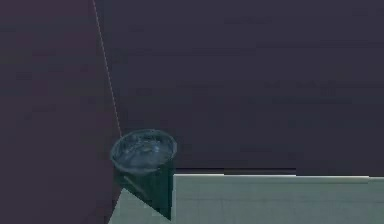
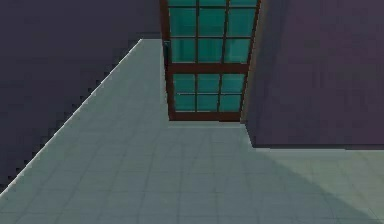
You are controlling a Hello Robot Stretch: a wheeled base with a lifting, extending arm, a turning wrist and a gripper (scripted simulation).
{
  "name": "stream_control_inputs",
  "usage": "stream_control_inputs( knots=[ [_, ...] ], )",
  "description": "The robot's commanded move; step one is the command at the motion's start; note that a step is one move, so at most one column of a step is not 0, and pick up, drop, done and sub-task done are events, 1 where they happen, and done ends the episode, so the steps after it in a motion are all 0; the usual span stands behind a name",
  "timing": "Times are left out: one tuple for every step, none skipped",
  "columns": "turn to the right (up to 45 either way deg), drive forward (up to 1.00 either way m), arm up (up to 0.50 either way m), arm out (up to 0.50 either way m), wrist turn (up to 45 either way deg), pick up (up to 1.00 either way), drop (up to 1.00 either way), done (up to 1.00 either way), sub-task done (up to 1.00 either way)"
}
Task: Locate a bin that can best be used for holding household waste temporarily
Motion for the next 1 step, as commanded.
stream_control_inputs(
  knots=[
    [0.0, 0.30, 0.00, 0.00, 0.0, 0.00, 0.00, 0.00, 0.00]
  ],
)
